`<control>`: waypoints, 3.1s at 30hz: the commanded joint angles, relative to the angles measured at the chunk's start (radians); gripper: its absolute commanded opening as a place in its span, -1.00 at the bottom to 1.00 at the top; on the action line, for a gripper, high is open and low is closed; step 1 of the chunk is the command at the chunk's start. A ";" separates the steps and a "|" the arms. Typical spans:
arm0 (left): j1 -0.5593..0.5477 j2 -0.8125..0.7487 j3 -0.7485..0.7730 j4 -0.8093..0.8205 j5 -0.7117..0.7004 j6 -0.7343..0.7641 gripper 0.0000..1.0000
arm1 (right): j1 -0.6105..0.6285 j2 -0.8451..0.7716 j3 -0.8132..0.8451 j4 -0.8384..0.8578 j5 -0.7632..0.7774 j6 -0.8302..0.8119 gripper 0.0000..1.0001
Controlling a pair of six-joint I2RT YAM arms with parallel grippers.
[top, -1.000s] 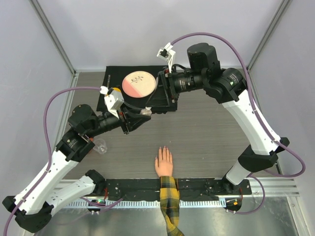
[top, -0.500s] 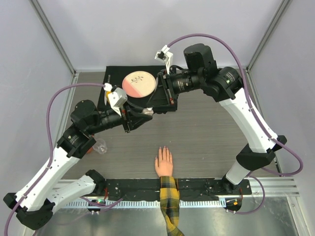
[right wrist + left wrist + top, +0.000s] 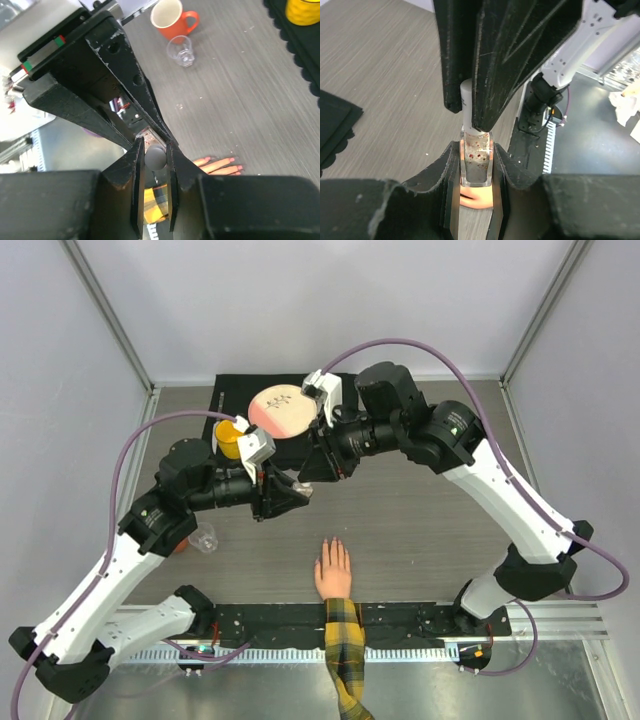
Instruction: Paint the nails
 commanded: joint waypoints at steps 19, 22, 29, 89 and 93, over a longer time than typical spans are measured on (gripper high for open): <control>-0.021 0.130 0.012 0.600 -0.496 0.242 -1.00 | 0.163 0.377 0.509 -0.295 0.637 0.547 -0.98; -0.022 0.123 0.008 0.586 -0.490 0.246 -1.00 | 0.166 0.350 0.448 -0.295 0.669 0.567 -0.98; -0.022 0.094 -0.005 0.557 -0.453 0.179 -1.00 | 0.168 0.293 0.413 -0.223 0.694 0.537 -0.63; -0.021 -0.120 -0.039 0.528 -0.114 -0.515 -1.00 | -0.152 -0.083 -0.244 0.995 -0.602 0.596 -0.06; -0.022 -0.117 -0.041 0.531 -0.113 -0.508 -1.00 | -0.145 -0.075 -0.248 0.997 -0.602 0.596 -0.09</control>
